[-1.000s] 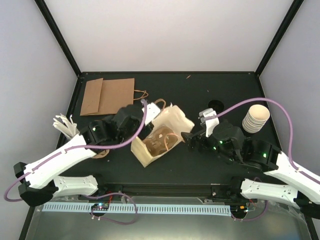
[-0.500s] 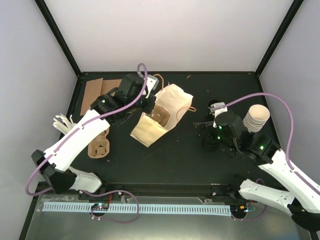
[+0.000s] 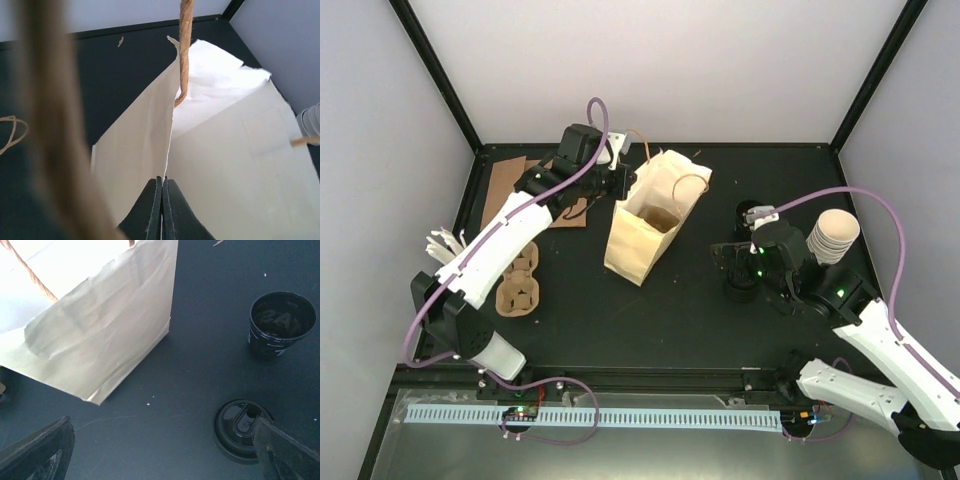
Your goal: Pack the takeout coffee
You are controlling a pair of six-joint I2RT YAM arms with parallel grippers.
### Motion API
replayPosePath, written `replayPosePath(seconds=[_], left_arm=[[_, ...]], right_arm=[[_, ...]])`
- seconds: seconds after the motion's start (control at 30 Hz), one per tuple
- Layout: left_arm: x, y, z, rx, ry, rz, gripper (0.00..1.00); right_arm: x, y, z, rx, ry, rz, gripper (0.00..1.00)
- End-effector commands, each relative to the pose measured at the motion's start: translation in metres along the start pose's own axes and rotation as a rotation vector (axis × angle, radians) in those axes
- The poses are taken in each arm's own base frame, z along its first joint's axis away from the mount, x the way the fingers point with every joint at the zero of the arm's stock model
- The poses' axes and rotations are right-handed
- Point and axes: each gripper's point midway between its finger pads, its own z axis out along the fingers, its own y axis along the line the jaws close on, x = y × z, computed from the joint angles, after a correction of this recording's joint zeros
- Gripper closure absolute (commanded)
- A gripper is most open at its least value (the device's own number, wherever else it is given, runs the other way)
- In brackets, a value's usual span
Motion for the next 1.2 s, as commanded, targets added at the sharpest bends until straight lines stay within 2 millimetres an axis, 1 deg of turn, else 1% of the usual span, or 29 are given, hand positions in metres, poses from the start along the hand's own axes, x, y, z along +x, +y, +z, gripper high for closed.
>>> replayPosePath(seconds=[0.0, 0.2, 0.3, 0.43, 0.6, 0.63, 0.67, 0.73, 0.8, 0.87, 0.97, 1.03, 1.17], left_arm=[[-0.035, -0.008, 0.002, 0.094, -0.091, -0.047, 0.98], [-0.036, 0.022, 0.021, 0.051, -0.081, -0.123, 0.98], [-0.032, 0.039, 0.027, 0.025, -0.060, -0.156, 0.98], [-0.028, 0.059, 0.027, -0.014, -0.043, -0.172, 0.98], [-0.024, 0.071, 0.024, -0.036, -0.031, -0.173, 0.97], [-0.022, 0.072, 0.024, -0.036, -0.026, -0.170, 0.94], [-0.022, 0.071, 0.023, -0.027, -0.021, -0.165, 0.87], [-0.019, 0.068, 0.020, -0.008, -0.004, -0.162, 0.67], [-0.017, 0.065, 0.014, 0.003, 0.004, -0.158, 0.54], [-0.015, 0.062, 0.005, 0.004, 0.000, -0.154, 0.43], [-0.014, 0.057, -0.012, 0.005, -0.026, -0.138, 0.32], [-0.013, 0.054, -0.026, 0.002, -0.048, -0.123, 0.27], [-0.014, 0.049, -0.065, -0.032, -0.104, -0.095, 0.14]], right_arm=[[-0.002, -0.004, -0.004, 0.006, -0.020, 0.017, 0.00], [-0.008, -0.007, -0.011, 0.005, -0.065, 0.018, 0.00], [-0.005, -0.013, -0.008, 0.039, -0.055, 0.006, 0.00], [0.004, -0.013, 0.000, 0.053, -0.010, 0.002, 0.00], [0.008, -0.012, 0.007, 0.056, 0.018, 0.000, 0.00], [0.010, -0.012, 0.007, 0.056, 0.023, -0.003, 0.00], [0.010, -0.011, 0.007, 0.054, 0.025, -0.002, 0.00], [0.011, -0.011, 0.009, 0.056, 0.030, -0.005, 0.00], [0.012, -0.012, 0.009, 0.062, 0.036, -0.006, 0.00], [0.013, -0.013, 0.010, 0.071, 0.047, 0.004, 0.00], [0.015, -0.014, 0.012, 0.098, 0.078, 0.024, 0.00], [0.018, -0.018, 0.017, 0.141, 0.109, 0.042, 0.00], [0.021, -0.021, 0.026, 0.194, 0.167, -0.016, 0.00]])
